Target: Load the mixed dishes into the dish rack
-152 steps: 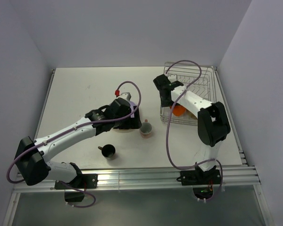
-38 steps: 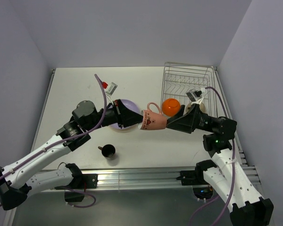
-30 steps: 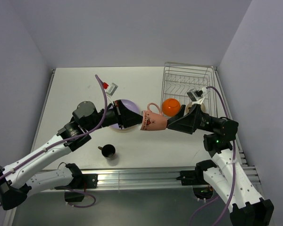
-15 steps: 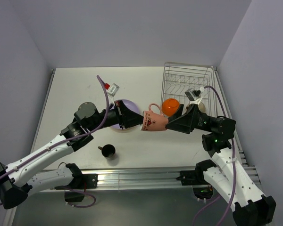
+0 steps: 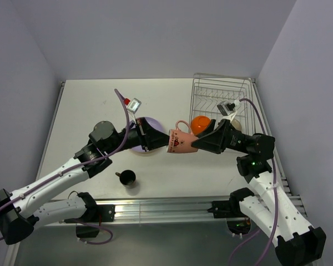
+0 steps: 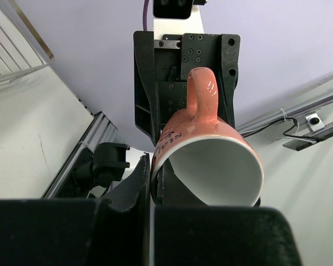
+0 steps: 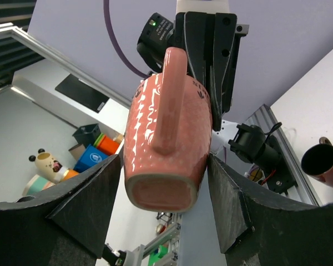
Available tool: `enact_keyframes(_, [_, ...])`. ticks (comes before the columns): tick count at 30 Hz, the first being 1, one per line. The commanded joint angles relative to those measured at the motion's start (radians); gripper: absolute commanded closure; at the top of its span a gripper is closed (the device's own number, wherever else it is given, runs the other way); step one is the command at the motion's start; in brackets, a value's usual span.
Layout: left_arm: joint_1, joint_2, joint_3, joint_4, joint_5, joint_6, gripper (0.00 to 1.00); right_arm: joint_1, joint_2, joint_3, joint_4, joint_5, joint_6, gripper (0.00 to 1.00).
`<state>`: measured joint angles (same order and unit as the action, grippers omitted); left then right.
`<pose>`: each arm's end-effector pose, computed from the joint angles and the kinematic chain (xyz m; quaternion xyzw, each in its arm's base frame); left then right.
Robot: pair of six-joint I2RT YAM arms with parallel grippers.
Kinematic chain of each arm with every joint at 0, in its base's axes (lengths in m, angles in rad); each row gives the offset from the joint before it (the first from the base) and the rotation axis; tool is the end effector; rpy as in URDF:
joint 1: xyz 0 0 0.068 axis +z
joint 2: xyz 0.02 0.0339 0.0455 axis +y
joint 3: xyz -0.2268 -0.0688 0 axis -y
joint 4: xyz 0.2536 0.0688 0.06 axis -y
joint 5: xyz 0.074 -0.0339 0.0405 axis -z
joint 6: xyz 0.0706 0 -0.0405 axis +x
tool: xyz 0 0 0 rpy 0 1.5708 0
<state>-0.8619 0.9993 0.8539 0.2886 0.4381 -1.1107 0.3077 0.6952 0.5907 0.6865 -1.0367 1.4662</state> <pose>0.1683 -0.2423 0.3466 0.0837 0.6545 -0.6938 0.2885 0.1685 0.1173 0.3524 -0.1394 0.5837 0.7412 0.3008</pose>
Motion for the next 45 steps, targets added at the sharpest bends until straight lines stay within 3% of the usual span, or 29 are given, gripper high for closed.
enact_keyframes(1, [-0.005, 0.019, -0.007, 0.052, 0.016, -0.005, 1.0, 0.013, 0.004, 0.06, 0.082, 0.037, -0.004, 0.3])
enact_keyframes(5, [-0.005, 0.028, -0.01, 0.07, 0.022, -0.011, 1.0, 0.018, 0.021, 0.057, 0.128, 0.033, 0.019, 0.31])
enact_keyframes(8, [-0.005, 0.032, -0.01, 0.07, 0.019, -0.008, 1.0, 0.019, 0.023, 0.061, 0.105, 0.032, 0.005, 0.39])
enact_keyframes(11, [-0.005, 0.039, -0.006, 0.069, 0.021, -0.005, 1.0, 0.022, 0.023, 0.054, 0.128, 0.032, 0.02, 0.58])
enact_keyframes(12, [-0.005, 0.041, -0.003, 0.067, 0.019, -0.003, 1.0, 0.022, 0.021, 0.052, 0.136, 0.03, 0.029, 0.72])
enact_keyframes(15, [-0.005, 0.058, 0.014, 0.043, 0.014, 0.008, 1.0, 0.022, 0.015, 0.054, 0.117, 0.026, 0.022, 1.0])
enact_keyframes(18, [-0.005, 0.076, 0.034, 0.024, 0.019, 0.02, 0.88, 0.022, 0.0, 0.055, 0.085, 0.03, -0.001, 1.0])
enact_keyframes(20, [-0.005, 0.081, 0.046, -0.008, 0.01, 0.031, 0.65, 0.022, -0.009, 0.067, 0.017, 0.039, -0.029, 1.0])
enact_keyframes(21, [-0.005, 0.078, 0.045, -0.018, -0.002, 0.041, 0.47, 0.022, -0.022, 0.072, -0.005, 0.043, -0.062, 1.0])
enact_keyframes(23, [-0.002, 0.064, 0.047, -0.051, -0.016, 0.055, 0.3, 0.022, -0.025, 0.084, -0.056, 0.046, -0.087, 1.0])
enact_keyframes(25, [0.006, 0.042, 0.043, -0.074, -0.032, 0.074, 0.07, 0.019, -0.028, 0.086, -0.073, 0.05, -0.106, 1.0])
enact_keyframes(26, [0.017, 0.038, 0.04, -0.081, -0.033, 0.08, 0.02, 0.019, -0.025, 0.084, -0.082, 0.052, -0.109, 1.0])
enact_keyframes(36, [0.119, -0.079, 0.01, -0.204, -0.045, 0.135, 0.01, -0.047, -0.029, 0.067, -0.154, 0.035, -0.155, 1.0])
enact_keyframes(39, [0.149, -0.102, 0.017, -0.305, -0.108, 0.169, 0.01, -0.093, -0.039, 0.077, -0.231, 0.018, -0.205, 1.0])
enact_keyframes(41, [0.162, -0.11, 0.034, -0.427, -0.162, 0.187, 0.01, -0.122, -0.042, 0.112, -0.383, 0.018, -0.268, 1.0])
enact_keyframes(45, [0.167, -0.09, 0.077, -0.612, -0.352, 0.222, 0.01, -0.185, -0.002, 0.253, -0.808, 0.13, -0.616, 1.0])
